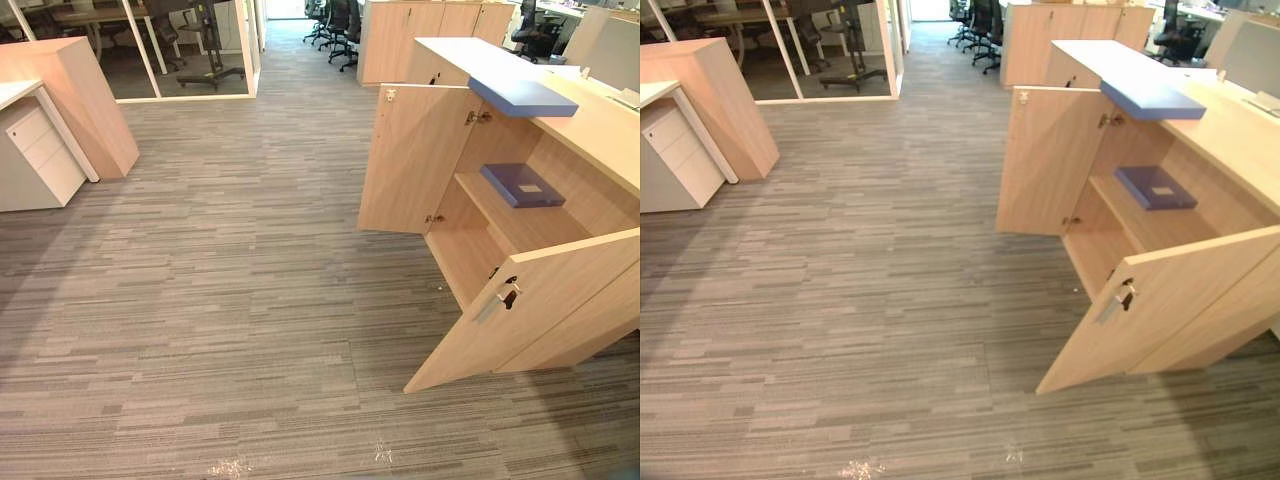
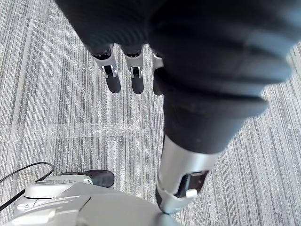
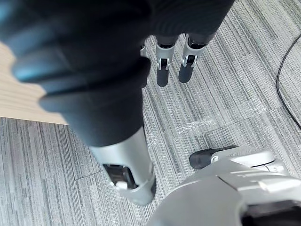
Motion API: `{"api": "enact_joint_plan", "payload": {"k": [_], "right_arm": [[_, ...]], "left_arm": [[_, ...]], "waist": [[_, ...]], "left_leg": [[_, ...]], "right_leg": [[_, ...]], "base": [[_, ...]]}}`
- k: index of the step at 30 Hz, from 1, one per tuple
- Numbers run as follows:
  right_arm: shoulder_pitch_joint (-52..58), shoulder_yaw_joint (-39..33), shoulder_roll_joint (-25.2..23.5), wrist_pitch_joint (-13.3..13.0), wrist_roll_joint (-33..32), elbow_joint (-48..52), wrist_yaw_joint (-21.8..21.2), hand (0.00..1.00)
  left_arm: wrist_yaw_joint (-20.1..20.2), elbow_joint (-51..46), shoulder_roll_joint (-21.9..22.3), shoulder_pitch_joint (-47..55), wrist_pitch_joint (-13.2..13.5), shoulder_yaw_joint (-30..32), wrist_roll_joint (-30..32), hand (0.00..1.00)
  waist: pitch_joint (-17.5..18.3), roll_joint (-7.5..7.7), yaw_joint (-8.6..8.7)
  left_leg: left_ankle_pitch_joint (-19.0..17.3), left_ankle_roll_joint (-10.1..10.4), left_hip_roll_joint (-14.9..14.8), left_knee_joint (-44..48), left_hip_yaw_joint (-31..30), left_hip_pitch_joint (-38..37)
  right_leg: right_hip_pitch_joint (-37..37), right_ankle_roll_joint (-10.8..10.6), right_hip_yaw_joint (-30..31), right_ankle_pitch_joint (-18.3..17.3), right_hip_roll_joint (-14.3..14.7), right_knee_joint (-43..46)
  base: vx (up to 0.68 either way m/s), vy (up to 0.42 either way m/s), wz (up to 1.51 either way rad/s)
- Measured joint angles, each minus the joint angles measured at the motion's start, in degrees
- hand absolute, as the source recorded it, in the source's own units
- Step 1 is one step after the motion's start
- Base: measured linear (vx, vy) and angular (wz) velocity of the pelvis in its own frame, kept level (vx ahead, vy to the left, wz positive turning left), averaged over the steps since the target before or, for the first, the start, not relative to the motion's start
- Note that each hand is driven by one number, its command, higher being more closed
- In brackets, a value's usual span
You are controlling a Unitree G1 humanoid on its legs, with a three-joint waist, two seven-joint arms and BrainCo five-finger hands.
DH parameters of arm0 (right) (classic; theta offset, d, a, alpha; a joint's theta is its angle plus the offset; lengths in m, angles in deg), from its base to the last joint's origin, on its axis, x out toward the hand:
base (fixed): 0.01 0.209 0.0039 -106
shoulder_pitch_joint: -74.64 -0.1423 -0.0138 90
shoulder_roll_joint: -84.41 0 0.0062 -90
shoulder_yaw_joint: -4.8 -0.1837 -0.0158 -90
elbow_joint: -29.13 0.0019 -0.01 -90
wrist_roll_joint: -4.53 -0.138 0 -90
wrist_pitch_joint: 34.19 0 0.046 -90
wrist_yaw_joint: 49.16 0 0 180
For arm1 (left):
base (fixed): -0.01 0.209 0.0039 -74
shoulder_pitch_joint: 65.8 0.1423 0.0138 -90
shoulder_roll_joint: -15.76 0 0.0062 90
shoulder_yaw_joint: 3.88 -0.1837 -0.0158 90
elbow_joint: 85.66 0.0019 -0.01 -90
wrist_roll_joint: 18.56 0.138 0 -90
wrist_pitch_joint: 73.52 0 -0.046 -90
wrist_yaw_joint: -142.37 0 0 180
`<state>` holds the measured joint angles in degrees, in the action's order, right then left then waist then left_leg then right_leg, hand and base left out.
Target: Walk over to the cabinet, pick up the folder, carry it to the office cabinet, place the folder inside the office cabinet, then close the office cabinet door
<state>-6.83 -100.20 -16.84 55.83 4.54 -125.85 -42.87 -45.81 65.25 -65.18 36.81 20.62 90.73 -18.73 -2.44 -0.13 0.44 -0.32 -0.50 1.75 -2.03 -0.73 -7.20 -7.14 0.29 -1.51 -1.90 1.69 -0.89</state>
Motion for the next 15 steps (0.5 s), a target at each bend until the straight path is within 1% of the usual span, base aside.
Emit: {"api": "enact_joint_plan", "payload": {"k": [2,6,11,15], "right_arm": [[0.0,-1.3,-0.3,0.0,0.0,0.0,0.0,0.00],[-0.3,-1.3,-0.3,0.0,0.0,0.0,-0.3,0.00],[-1.2,-1.3,-0.4,0.0,0.1,0.0,-0.5,0.00],[-1.3,-1.3,-0.4,0.0,0.0,0.0,-0.5,0.00]], "left_arm": [[1.2,0.5,-0.1,0.0,0.1,0.0,-3.4,0.00],[2.2,0.5,-0.1,0.0,0.1,0.0,-5.5,0.00],[2.4,0.5,-0.2,0.0,0.2,0.0,-6.1,0.00],[2.3,0.4,-0.2,-0.1,0.5,0.0,-4.5,0.00]], "waist": [[-0.1,0.02,0.00],[-0.5,0.06,0.02],[-0.8,0.07,0.07],[-1.0,0.11,0.06]], "left_leg": [[0.3,0.0,0.0,-0.7,0.0,-0.3],[0.3,0.0,0.0,-1.2,0.1,-1.0],[0.4,0.0,0.0,-1.4,0.2,-1.1],[0.5,0.1,-0.1,-1.7,0.3,-1.6]], "right_leg": [[-0.1,-0.1,0.0,0.1,0.0,-0.3],[-0.7,-0.5,0.0,0.2,0.0,-0.7],[-0.7,-0.5,0.0,0.2,0.0,-0.7],[-0.9,-0.5,0.1,0.2,0.1,-0.7]], "base": [[0.00,0.000,0.00],[0.00,0.000,0.00],[0.00,0.000,0.00],[0.00,0.000,0.00]]}}
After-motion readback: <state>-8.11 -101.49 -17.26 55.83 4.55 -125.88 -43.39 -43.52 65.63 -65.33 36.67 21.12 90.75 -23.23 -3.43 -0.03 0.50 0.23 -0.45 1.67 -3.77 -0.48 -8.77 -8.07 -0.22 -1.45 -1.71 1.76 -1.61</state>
